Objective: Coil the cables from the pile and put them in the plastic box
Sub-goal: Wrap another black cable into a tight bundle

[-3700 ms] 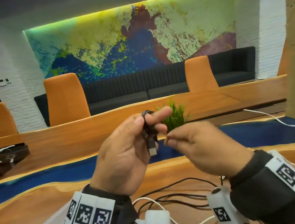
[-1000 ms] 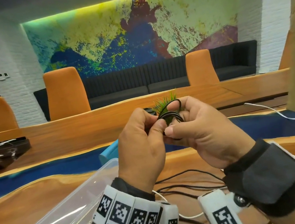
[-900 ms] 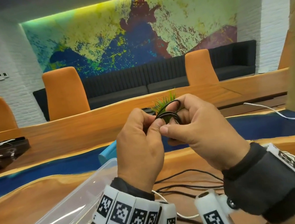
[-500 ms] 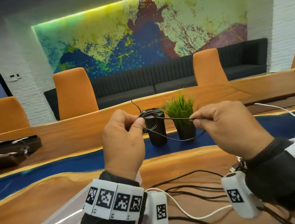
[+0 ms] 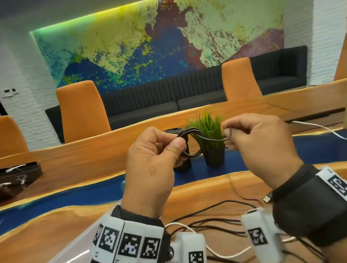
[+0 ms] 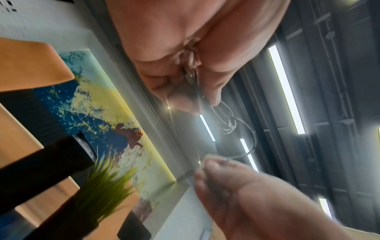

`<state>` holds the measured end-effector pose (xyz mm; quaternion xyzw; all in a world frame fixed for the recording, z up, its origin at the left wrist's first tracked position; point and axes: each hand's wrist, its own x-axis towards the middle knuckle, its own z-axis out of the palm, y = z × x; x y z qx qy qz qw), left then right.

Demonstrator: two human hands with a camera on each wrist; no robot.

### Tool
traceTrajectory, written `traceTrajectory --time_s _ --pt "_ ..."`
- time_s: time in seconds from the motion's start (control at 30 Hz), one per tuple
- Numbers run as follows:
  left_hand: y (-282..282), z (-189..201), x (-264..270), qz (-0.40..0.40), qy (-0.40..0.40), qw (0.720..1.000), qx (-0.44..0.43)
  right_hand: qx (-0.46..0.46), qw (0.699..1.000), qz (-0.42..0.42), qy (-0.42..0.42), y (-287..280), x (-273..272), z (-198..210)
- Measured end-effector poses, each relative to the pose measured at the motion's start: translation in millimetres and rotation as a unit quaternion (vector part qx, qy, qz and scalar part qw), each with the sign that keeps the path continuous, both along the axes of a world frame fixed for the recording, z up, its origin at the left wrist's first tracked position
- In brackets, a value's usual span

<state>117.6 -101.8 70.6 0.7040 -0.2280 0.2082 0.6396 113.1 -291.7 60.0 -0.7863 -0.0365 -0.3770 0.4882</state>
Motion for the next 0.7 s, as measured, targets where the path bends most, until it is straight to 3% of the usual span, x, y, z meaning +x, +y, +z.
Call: traceTrajectory --time_s 0.07,0.17,0.27,0.43,0.5,0.6,0.63,0.7 --pt "-9.1 -6.4 -1.1 -0.003 -0.009 1.000 -0.004 0.186 0.969 0.153 0.042 18.3 -9.7 4.9" --pt "-16.6 -14.5 1.0 0.047 -0.051 0.998 0.001 0.327 0.889 0.297 0.118 29.6 -19.3 9.6" --pt "-16.4 -17.5 3.2 0.095 -0.091 0.991 0.009 0.363 0.848 0.354 0.158 24.8 -20.5 10.9" --pt "-23.3 -17.7 -2.3 0.084 -0.112 0.990 0.012 0.434 0.768 0.438 0.173 21.7 -20.7 7.3" --pt "-20.6 -16.9 0.0 0.113 -0.129 0.985 -0.002 0.407 0.789 0.433 0.156 22.3 -19.5 6.8" --pt "-14.3 -17.1 6.2 0.179 -0.153 0.972 0.004 0.286 0.908 0.279 0.129 32.5 -21.9 6.5" --pt "-13.7 -18.2 7.5 0.192 -0.165 0.967 0.005 0.247 0.935 0.230 0.110 37.3 -23.9 6.7" --pt "-16.2 -21.3 7.9 0.206 -0.199 0.958 0.014 0.208 0.955 0.197 0.075 44.7 -25.7 4.4"
